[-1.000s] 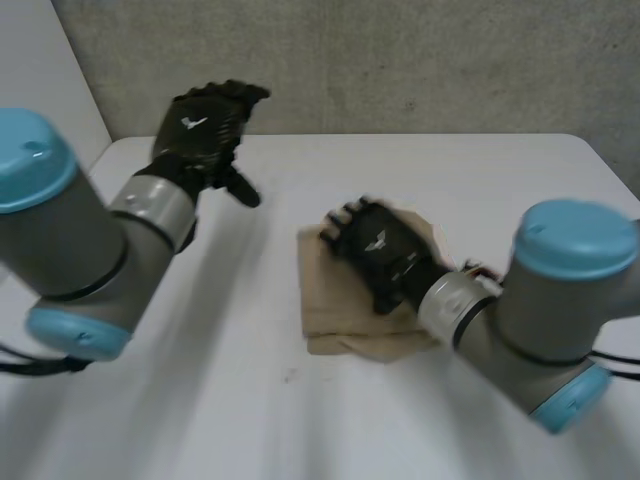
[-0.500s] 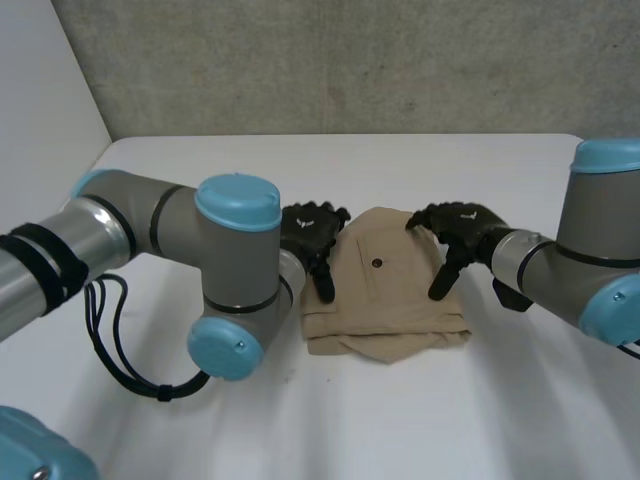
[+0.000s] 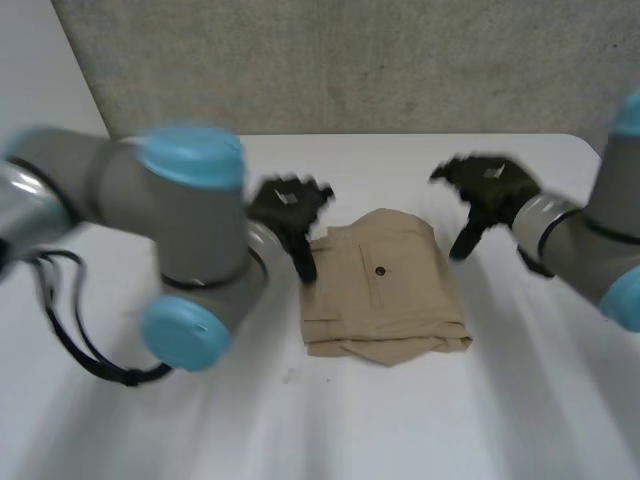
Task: Fold the shorts.
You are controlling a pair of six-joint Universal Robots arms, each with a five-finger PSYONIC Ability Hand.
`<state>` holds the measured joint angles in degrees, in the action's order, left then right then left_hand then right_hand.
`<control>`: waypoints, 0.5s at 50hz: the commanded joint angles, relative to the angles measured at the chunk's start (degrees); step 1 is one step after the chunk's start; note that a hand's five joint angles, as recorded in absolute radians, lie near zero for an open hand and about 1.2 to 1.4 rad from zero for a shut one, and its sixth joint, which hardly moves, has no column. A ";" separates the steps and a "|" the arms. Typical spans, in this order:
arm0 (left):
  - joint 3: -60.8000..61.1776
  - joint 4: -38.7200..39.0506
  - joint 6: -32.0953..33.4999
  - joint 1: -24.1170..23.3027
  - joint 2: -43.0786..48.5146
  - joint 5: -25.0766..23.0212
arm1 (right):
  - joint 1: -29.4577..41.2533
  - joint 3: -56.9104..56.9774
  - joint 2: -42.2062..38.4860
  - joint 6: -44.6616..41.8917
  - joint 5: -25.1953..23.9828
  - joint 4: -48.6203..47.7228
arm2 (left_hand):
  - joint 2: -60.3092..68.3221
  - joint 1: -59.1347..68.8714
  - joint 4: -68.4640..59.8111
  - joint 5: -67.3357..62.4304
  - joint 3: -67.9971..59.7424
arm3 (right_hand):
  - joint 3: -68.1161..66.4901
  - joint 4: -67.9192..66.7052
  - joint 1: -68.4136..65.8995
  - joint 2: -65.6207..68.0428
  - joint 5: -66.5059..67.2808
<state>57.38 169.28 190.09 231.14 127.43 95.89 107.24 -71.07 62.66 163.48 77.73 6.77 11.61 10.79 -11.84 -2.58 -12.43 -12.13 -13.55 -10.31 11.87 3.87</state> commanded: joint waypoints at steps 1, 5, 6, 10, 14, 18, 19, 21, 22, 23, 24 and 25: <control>6.60 -0.18 -4.55 7.83 -19.83 -0.18 | 0.08 -1.44 13.96 7.99 10.15 -3.26 | -1.61 -0.79 1.84 2.58 2.43 | 2.13 3.55 0.31 -1.87 -3.87; 10.03 -3.07 -6.84 12.75 -28.53 -1.58 | -0.36 -0.74 17.40 7.29 12.88 -1.33 | -1.61 -0.79 1.84 2.58 2.43 | 2.13 3.55 0.31 -1.87 -3.87; 11.25 -4.73 -6.75 14.58 -30.72 -3.41 | -0.54 -0.48 17.58 7.20 12.88 -0.54 | -1.61 -0.79 1.84 2.58 2.43 | 2.13 3.55 0.31 -1.87 -3.87; 11.44 -9.57 -7.19 17.84 -33.55 -9.21 | -0.54 0.75 17.49 7.11 12.71 3.07 | -1.61 -0.79 1.84 2.58 2.43 | 2.13 3.55 0.31 -1.87 -3.87; 10.92 -10.82 -7.89 19.43 -34.00 -12.04 | -0.54 1.11 17.49 7.11 12.53 4.13 | -1.61 -0.79 1.84 2.58 2.43 | 2.13 3.55 0.31 -1.87 -3.87; 10.65 -10.90 -8.42 19.53 -33.91 -12.13 | -0.63 1.11 17.49 7.38 12.62 4.22 | -1.61 -0.79 1.84 2.58 2.43 | 2.13 3.55 0.31 -1.87 -3.87; 10.82 -10.90 -8.42 19.61 -33.91 -12.13 | -0.63 1.02 17.49 7.38 12.53 4.22 | -1.61 -0.79 1.84 2.58 2.43 | 2.13 3.55 0.31 -1.87 -3.87; 11.18 -10.90 -8.42 19.61 -33.82 -12.13 | -0.63 0.93 17.49 7.38 12.53 4.13 | -1.61 -0.79 1.84 2.58 2.43 | 2.13 3.55 0.31 -1.87 -3.87; 11.27 -10.90 -8.33 19.53 -33.73 -12.13 | -0.54 0.84 17.41 7.38 12.53 4.21 | -1.61 -0.79 1.84 2.58 2.43 | 2.13 3.55 0.31 -1.87 -3.87; 11.27 -10.90 -8.33 19.61 -33.73 -12.13 | -0.54 0.67 17.41 7.38 12.45 4.22 | -1.61 -0.79 1.84 2.58 2.43 | 2.13 3.55 0.31 -1.87 -3.87; 11.27 -10.90 -8.42 19.61 -33.65 -12.13 | -0.10 0.32 17.41 7.20 12.27 4.13 | -1.61 -0.79 1.84 2.58 2.43 | 2.13 3.55 0.31 -1.87 -3.87; 11.27 -10.82 -8.51 19.61 -33.56 -12.13 | -0.01 0.14 17.41 7.03 12.10 4.04 | -1.61 -0.79 1.84 2.58 2.43 | 2.13 3.55 0.31 -1.87 -3.87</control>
<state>68.42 158.10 181.72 250.97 93.26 83.44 106.67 -70.02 80.17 170.77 90.32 11.20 11.61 10.79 -11.84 -2.58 -12.43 -12.13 -13.55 -10.31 11.87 3.87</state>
